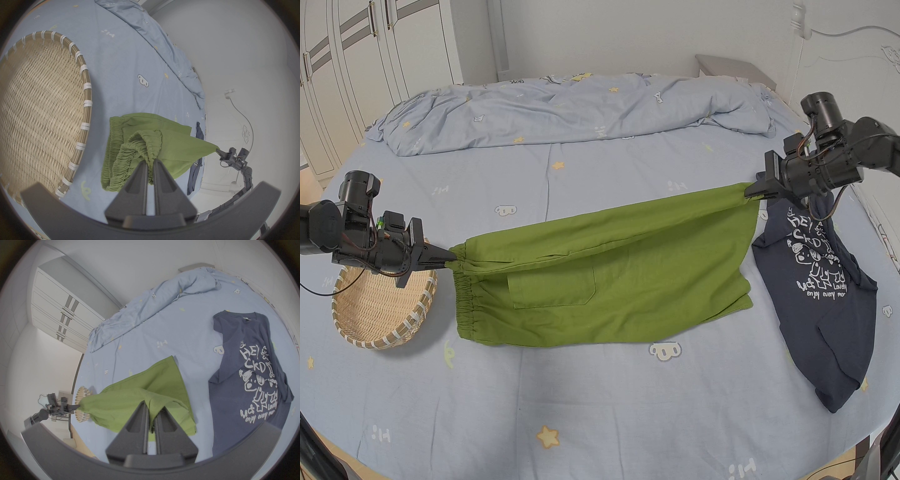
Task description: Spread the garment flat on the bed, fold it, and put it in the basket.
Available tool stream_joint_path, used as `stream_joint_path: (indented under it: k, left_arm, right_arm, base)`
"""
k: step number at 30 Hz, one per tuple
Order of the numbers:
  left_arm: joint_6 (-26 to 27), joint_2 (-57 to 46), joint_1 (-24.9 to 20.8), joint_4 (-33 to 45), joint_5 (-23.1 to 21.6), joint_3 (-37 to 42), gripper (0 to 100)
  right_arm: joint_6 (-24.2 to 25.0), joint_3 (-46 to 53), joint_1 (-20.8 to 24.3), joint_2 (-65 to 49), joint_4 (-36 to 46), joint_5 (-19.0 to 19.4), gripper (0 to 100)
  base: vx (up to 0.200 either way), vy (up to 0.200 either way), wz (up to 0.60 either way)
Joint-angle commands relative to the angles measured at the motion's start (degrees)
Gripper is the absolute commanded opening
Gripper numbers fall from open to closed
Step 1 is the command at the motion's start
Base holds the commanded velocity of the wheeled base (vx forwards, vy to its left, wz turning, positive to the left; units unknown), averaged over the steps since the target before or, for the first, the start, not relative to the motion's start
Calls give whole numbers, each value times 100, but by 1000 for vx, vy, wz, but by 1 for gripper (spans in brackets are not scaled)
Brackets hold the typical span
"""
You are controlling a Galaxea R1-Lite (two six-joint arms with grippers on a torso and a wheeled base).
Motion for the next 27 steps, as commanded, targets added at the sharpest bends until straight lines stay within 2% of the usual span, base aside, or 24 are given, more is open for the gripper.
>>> stream_joint_path:
  k: [1, 2, 8, 19, 27]
  left_arm:
    - [-1, -41, -8, -1, -9, 18, 0]
    - [-1, -85, -17, -1, -9, 27, 0]
    - [-9, -103, -78, 8, -1, 44, 0]
    - [-1, -129, -105, 8, -1, 80, 0]
    - [-1, -85, -96, 8, -1, 80, 0]
  right_arm:
    - [73, 1, 121, -848, 355, 23, 0]
    - [73, 1, 191, -1349, 495, 32, 0]
    - [12, 966, 358, -2017, 267, 23, 0]
    - [20, 1977, 305, -2008, -577, -12, 0]
    - [47, 2267, 288, -1586, -902, -21, 0]
  base:
    - [0, 0, 0]
    - [0, 0, 0]
    - [0, 0, 0]
    - [0, 0, 0]
    - [0, 0, 0]
